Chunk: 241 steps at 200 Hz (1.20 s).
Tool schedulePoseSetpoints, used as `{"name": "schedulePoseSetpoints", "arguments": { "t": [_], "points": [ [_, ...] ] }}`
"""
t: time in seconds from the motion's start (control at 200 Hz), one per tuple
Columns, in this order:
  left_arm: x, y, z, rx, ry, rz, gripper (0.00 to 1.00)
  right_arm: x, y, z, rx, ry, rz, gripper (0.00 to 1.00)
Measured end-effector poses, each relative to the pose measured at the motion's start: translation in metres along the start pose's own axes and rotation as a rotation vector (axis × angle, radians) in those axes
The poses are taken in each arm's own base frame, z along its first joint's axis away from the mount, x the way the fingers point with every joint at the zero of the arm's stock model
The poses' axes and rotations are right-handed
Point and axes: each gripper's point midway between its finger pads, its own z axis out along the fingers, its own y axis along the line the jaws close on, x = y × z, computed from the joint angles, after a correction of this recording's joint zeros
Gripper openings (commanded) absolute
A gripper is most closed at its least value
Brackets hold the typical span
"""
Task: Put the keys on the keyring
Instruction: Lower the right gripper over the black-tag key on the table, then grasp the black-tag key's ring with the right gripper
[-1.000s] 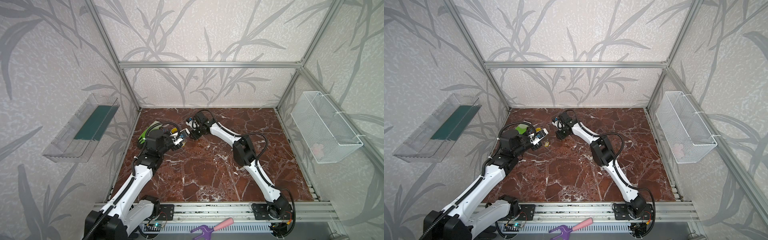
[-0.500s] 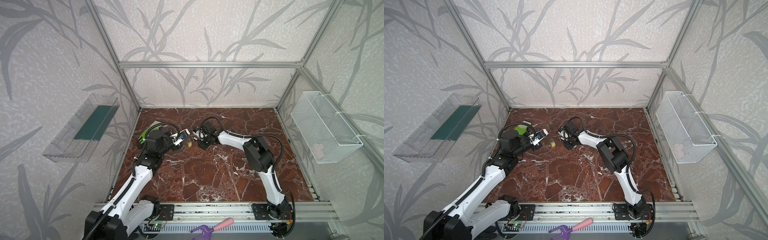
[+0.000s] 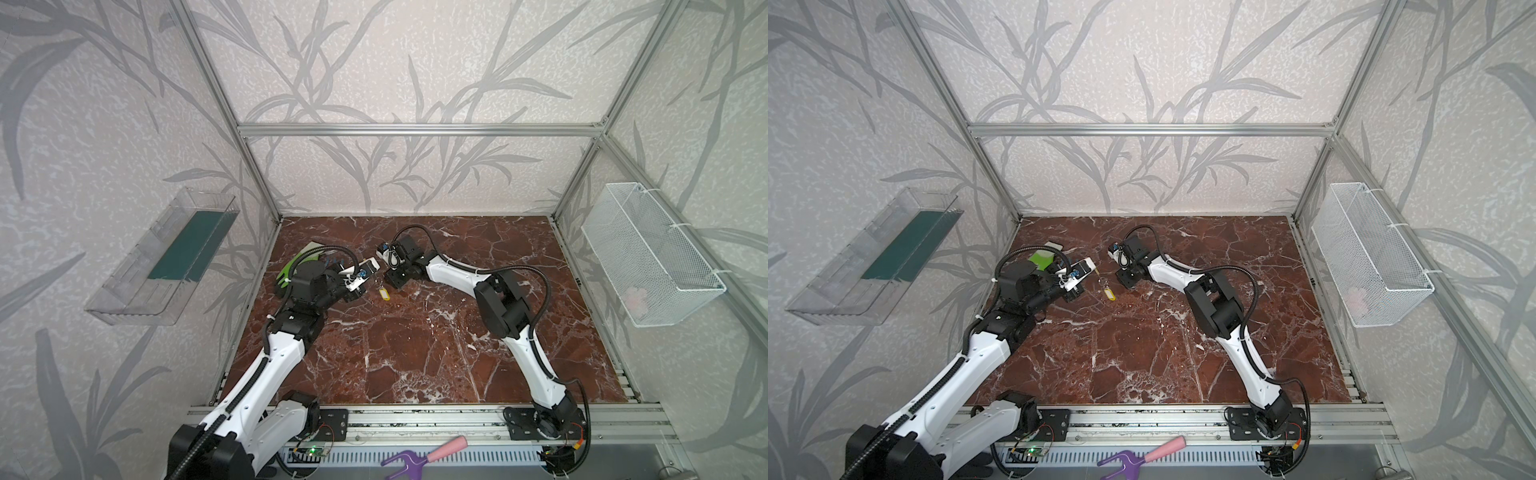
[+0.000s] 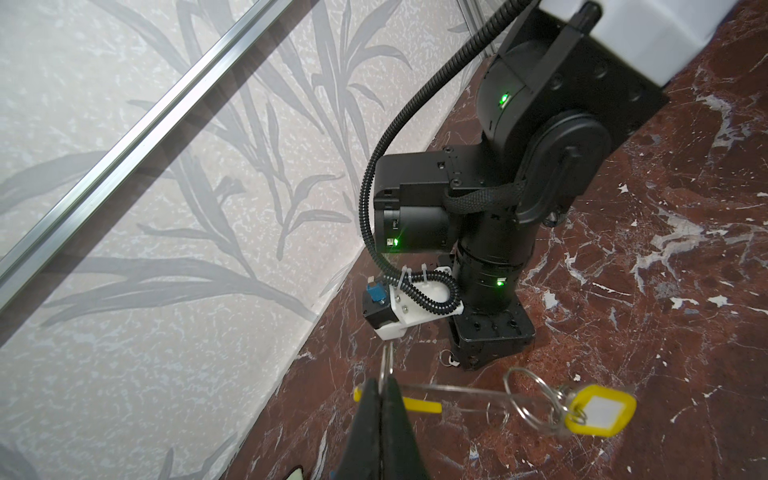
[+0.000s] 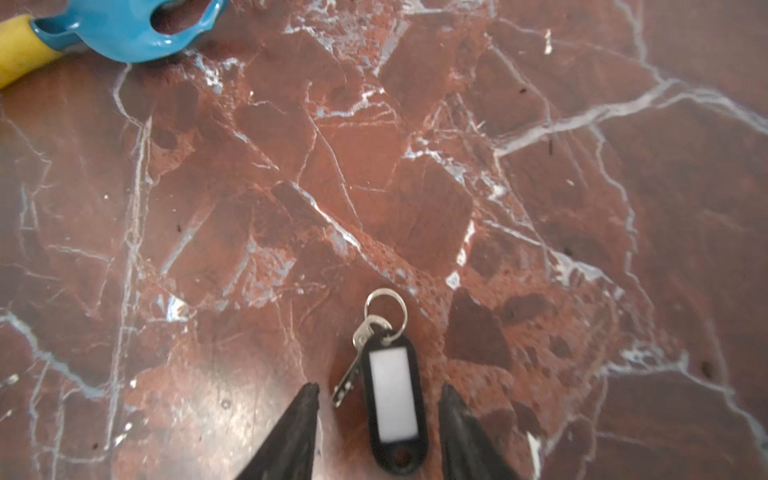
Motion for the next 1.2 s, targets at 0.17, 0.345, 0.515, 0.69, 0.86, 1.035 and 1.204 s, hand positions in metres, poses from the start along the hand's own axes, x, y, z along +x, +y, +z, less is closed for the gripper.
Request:
{"name": "schedulePoseSetpoints", "arguments": {
  "t": [0.17, 0.345, 0.515, 0.69, 0.86, 1.035, 1.204],
  "points": [
    [0.000, 0.000, 0.000, 0.000, 0.000, 0.000, 0.00, -0.001, 0.002, 0.006, -0.009, 0.021, 0.015, 0.47],
    [0.000, 0.000, 0.000, 0.000, -0.001, -0.001, 0.00, -0.007, 0.002, 0.011, 0.014, 0.040, 0.022, 0.36],
    [-0.001, -0.001, 0.000, 0.005, -0.005, -0.005, 0.00, -0.004, 0.006, 0.012, 0.029, 0.064, 0.017, 0.29],
    [-0.001, -0.001, 0.000, 0.006, -0.006, -0.008, 0.00, -0.003, 0.009, 0.013, 0.034, 0.072, -0.004, 0.22],
    [-0.001, -0.001, 0.000, 0.005, -0.005, -0.008, 0.00, 0.000, 0.010, 0.012, 0.034, 0.076, -0.015, 0.17],
    [-0.001, -0.001, 0.000, 0.005, -0.005, -0.008, 0.00, 0.011, 0.013, 0.004, 0.031, 0.100, -0.039, 0.16],
    [-0.001, -0.001, 0.000, 0.005, -0.006, -0.008, 0.00, 0.032, 0.019, -0.011, 0.021, 0.142, -0.058, 0.16]
  ]
}}
